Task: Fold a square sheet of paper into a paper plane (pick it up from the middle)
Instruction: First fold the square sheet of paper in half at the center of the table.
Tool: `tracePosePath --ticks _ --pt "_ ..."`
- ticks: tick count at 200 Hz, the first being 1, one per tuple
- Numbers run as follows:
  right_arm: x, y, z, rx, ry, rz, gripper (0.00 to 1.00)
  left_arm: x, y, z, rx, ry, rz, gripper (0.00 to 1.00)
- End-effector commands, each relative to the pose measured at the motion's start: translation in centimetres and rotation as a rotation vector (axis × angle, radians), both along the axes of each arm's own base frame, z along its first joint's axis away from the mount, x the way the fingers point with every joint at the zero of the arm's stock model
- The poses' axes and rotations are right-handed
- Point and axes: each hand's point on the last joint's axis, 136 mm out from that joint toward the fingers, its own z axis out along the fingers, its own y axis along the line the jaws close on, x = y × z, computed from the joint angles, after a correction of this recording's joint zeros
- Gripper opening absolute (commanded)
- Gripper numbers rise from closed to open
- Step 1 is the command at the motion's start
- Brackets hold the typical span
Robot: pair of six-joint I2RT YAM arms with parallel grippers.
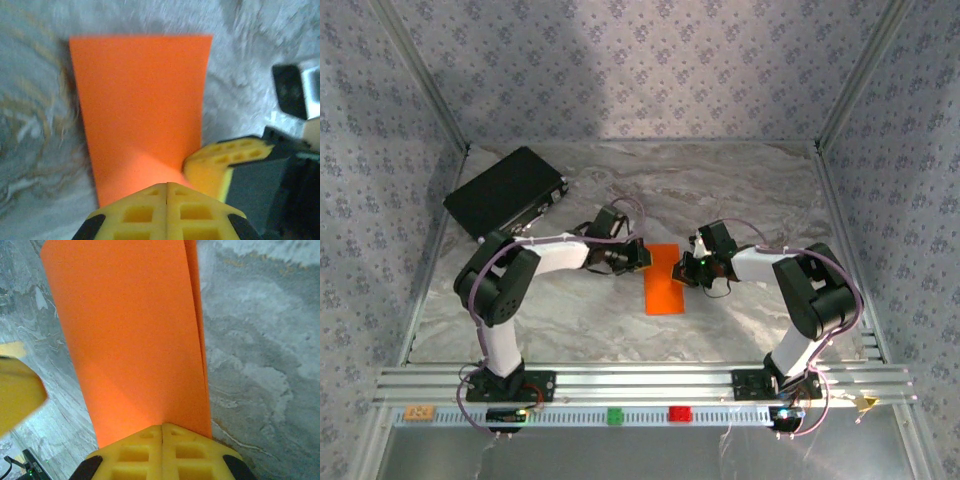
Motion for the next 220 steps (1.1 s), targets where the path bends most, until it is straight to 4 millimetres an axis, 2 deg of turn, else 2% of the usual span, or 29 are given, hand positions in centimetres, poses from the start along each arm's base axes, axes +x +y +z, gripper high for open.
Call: tracePosePath --ticks 1,43,72,87,101,131,150,183,220 --pt "-3.1 -3.2 -3.7 -0.171 0.138 -0.025 0.00 0.4 -0.7 -0.5 -0.011 0.019 -0.030 0.00" --pt "-3.0 -3.1 -3.5 -0.167 0.133 -0.026 0.00 0.2 -0.8 -2.4 0.000 0.061 -0.036 0.00" --pt "-3.0 -3.2 -3.7 -0.171 0.138 -0.025 0.00 0.0 0.8 -4.8 0.084 0.086 0.016 0.00" --pt "-3.0 -3.1 -3.7 -0.168 0.138 -0.022 0.00 0.0 1.2 -5.2 0.097 0.090 0.031 0.00" --pt "-3.0 -3.1 -3.6 -0.170 0.137 -0.019 0.00 0.4 1.2 -4.6 0.086 0.082 0.037 0.00" --pt "-2.7 -2.9 -3.4 -0.163 0.129 -0.014 0.00 1.9 0.0 -1.7 0.028 0.034 0.020 0.00" --pt "-2.5 -2.8 -3.3 -0.159 0.125 -0.014 0.00 2.7 -0.4 -0.7 0.007 0.015 0.020 0.00" --pt "-2.4 -2.8 -3.2 -0.159 0.121 -0.011 0.00 4.0 -0.8 -0.7 -0.008 0.016 0.023 0.00" --pt "-2.5 -2.7 -3.3 -0.156 0.123 -0.012 0.00 5.0 -0.9 -2.0 0.017 0.037 0.026 0.00"
